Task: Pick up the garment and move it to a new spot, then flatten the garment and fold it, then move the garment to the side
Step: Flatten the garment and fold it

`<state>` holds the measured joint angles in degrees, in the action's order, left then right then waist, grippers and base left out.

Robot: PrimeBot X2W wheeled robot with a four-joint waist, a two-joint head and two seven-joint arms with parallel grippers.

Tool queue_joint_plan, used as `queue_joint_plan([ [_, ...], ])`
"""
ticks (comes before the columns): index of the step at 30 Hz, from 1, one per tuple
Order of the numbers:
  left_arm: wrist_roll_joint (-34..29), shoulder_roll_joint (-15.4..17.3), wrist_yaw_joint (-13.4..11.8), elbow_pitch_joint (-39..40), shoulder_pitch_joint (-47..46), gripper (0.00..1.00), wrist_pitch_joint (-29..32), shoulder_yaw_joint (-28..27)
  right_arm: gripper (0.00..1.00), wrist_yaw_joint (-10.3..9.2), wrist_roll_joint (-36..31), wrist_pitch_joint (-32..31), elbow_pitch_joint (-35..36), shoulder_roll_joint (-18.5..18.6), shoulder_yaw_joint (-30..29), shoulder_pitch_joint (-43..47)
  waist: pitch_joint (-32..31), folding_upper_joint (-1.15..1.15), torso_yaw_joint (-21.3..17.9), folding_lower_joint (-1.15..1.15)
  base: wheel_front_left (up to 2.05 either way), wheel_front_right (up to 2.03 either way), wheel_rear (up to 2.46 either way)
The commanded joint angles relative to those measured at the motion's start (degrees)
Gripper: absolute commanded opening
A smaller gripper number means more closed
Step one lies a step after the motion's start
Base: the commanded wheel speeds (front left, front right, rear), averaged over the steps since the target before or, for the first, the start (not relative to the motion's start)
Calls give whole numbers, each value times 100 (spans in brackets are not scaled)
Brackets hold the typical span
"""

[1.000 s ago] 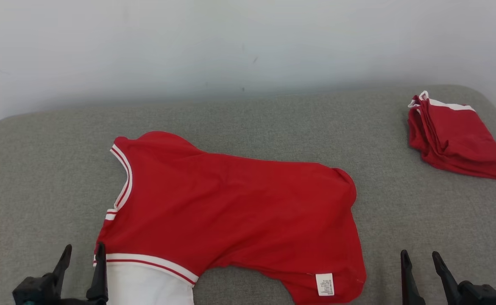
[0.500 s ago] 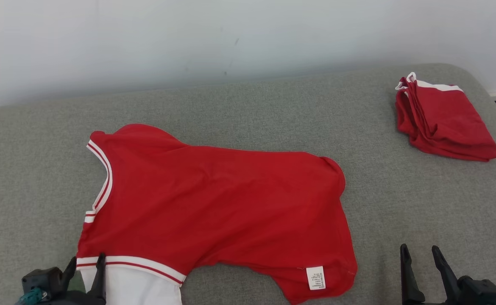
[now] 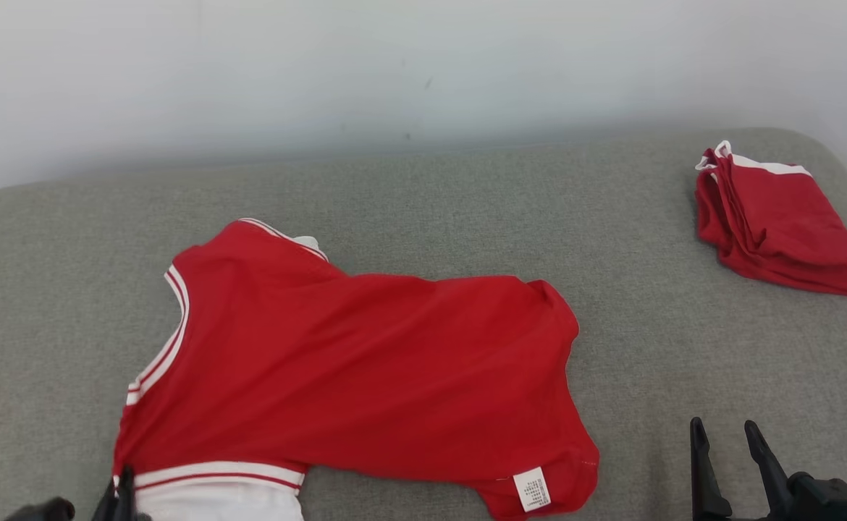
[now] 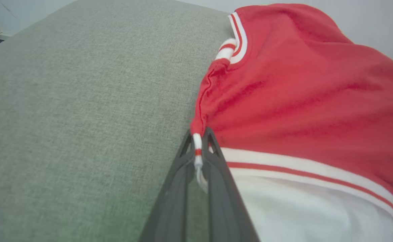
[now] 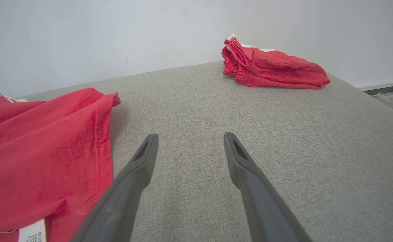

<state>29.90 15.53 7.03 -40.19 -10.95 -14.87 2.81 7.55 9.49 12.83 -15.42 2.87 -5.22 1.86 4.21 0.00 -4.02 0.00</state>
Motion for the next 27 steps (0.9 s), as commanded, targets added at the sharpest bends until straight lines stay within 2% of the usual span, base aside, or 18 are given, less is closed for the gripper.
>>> queue_joint_plan([
  [1, -33, 0, -18, 4, 125, 0, -36, -23, 100, -16, -23, -10, 5, 1, 8, 64, -36, 0, 52, 0, 0, 0, 0],
  [2, -71, 13, -13, -9, 149, 0, -39, -10, 100, -16, -26, -14, 1, 1, 12, 65, -52, 0, 72, 0, 0, 0, 0],
  [3, -120, 17, -10, 43, 152, 85, -40, -19, 100, -16, -33, -17, 2, 1, 23, 63, -69, 0, 90, 0, 0, 0, 0],
  [4, -131, -3, -9, 155, 157, 100, -42, -79, 100, -16, -42, -26, 6, 1, 12, 68, -92, 0, 114, 0, 0, 0, 0],
  [12, -784, -458, -59, 1646, 651, 100, -32, -739, 100, -16, -50, -77, 39, 2, 31, 158, -386, 0, 275, 0, 0, 0, 0],
  [19, -1286, -812, 3, 2657, 1080, 100, -32, -1020, 100, -16, -48, -87, 114, 1, 71, 202, -578, 0, 396, 0, 0, 0, 0],
  [24, -1568, -839, 33, 3033, 1330, 100, -33, -922, 100, -16, 8, -85, 217, 1, 157, 231, -702, 0, 408, 0, 0, 0, 0],
  [27, -1756, -711, 52, 3165, 1468, 100, -33, -714, 100, -16, -4, -99, 281, 1, 200, 271, -772, 0, 385, 0, 0, 0, 0],
])
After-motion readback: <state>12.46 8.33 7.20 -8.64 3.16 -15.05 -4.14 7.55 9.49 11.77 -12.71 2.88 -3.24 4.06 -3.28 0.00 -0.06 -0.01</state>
